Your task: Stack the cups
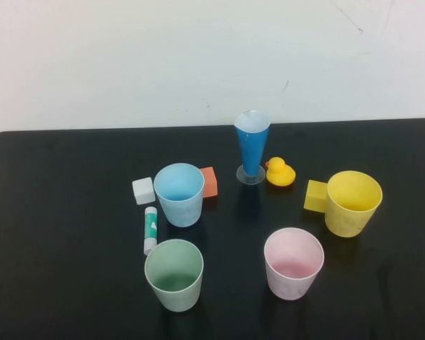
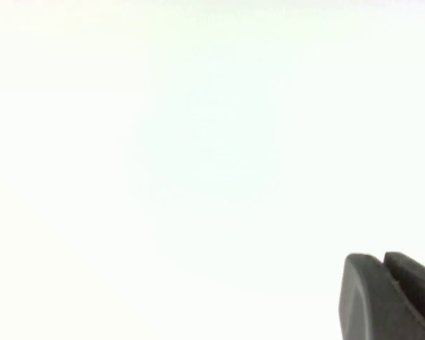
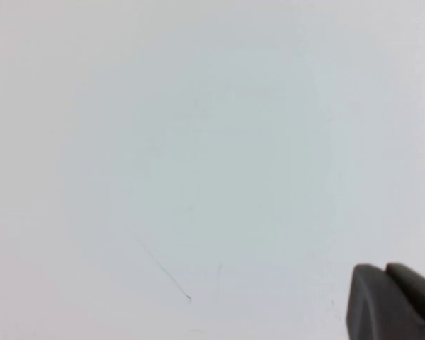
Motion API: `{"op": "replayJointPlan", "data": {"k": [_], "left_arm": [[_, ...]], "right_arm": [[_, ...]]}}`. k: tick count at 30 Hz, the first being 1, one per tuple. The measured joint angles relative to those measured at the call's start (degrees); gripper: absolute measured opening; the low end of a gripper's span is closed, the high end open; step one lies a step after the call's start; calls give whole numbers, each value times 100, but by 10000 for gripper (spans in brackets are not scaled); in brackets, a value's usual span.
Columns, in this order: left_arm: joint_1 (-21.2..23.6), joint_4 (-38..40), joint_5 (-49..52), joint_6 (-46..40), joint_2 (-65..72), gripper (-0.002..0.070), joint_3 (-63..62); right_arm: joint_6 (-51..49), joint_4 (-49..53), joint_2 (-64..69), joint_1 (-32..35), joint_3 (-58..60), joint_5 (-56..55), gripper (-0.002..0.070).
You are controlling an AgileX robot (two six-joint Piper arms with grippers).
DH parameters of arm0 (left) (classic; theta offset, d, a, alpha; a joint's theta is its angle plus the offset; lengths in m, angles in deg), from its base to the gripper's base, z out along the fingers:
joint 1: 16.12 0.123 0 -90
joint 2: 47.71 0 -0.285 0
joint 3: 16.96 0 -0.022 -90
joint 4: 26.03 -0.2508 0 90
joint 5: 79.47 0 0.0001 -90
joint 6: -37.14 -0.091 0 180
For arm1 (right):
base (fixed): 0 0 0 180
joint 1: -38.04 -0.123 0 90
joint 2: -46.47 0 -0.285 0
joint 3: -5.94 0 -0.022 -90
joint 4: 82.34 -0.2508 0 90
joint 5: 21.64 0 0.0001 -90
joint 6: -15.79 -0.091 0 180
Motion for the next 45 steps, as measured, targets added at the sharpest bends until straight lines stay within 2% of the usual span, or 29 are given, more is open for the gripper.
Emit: {"op": "replayJointPlan", "data": {"k": [7, 10, 16, 21, 24, 28, 32, 34, 39, 41, 45], "left_arm": [[10, 41, 4228, -854, 332, 1, -2154], [10, -7, 5576, -958, 928, 1, -3061], [10, 3, 7307, -1019, 2426, 1, -4059], [10, 578, 8138, -1100, 3606, 1, -4412], [10, 1005, 8522, -1486, 4341, 1, -4741], [10, 1567, 8770, -1759, 5204, 1, -5255], [10, 1958, 9026, -2129, 6080, 15, -5589], [10, 2223, 9165, -2354, 6530, 59, -5664], [10, 2807, 9378, -2862, 7377, 243, -5678], [-41, 2787, 9294, -2962, 7641, 277, -5678], [-314, 2344, 8946, -3013, 8012, 299, -5681]], "right_arm": [[75, 148, 45, 0, -1473, 1682, -1], [115, 218, 345, 0, -2205, 2419, -1], [514, 266, 1222, 0, -2835, 3733, -2], [538, 266, 1871, 0, -2849, 4670, -2], [693, 252, 2159, 0, -2849, 5284, -2], [1397, -120, 2418, 0, -2849, 5869, -2], [2425, -782, 2523, 0, -2823, 6003, -2], [2843, -1087, 2523, 0, -2729, 6012, -2], [3342, -1749, 2523, 0, -2285, 5875, -2], [3476, -1985, 2523, 0, -2233, 5749, -2], [3760, -2216, 2523, 0, -2221, 5505, -2]]}}
